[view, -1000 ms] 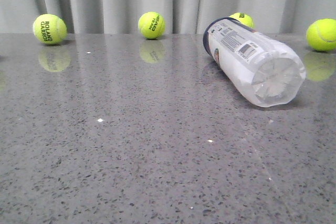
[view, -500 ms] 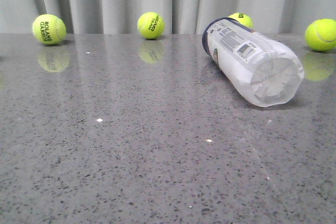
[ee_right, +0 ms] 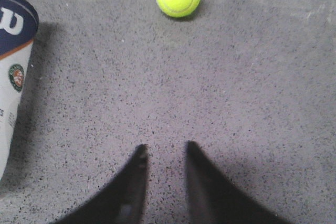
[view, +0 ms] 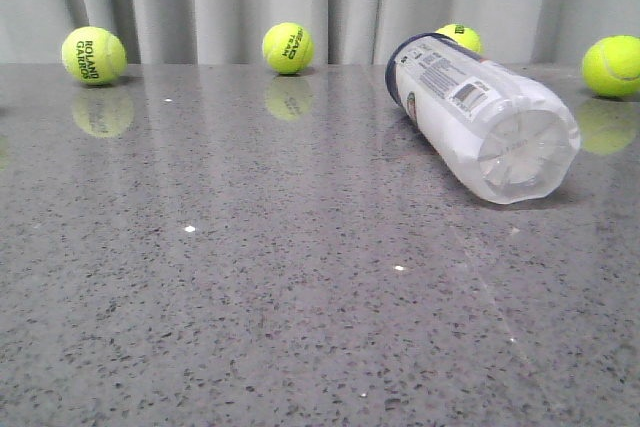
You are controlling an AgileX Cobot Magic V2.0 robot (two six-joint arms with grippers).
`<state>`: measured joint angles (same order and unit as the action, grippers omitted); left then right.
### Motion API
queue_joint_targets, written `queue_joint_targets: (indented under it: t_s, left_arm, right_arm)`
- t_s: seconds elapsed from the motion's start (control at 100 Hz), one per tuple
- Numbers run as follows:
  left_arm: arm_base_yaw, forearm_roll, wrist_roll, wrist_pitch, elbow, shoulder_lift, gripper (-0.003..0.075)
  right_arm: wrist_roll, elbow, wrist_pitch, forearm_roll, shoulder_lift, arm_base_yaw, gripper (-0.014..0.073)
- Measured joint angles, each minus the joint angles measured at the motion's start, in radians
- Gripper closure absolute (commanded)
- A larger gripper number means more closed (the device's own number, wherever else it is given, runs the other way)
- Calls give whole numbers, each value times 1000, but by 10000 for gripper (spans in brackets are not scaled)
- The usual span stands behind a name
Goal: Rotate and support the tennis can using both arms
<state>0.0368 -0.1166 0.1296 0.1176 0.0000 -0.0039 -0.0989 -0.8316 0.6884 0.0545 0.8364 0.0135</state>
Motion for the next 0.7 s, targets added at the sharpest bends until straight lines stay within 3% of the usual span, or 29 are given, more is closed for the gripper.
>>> queue_joint_targets:
  t_s: [0.06,0.21,0.49,0.7]
  left_arm:
    - [0,0,0,0,0,0,740]
    - [0,0,0,0,0,0,740]
    - [0,0,0,0,0,0,740]
    - [0,0,0,0,0,0,740]
  right_arm:
    - [0,0,0,0,10,0,-81]
    - [0,0,-33,0,12,0,-16]
    - [0,-2,-53,-34,12,0,-9]
    - [0,-79,41,-96,66,43,-9]
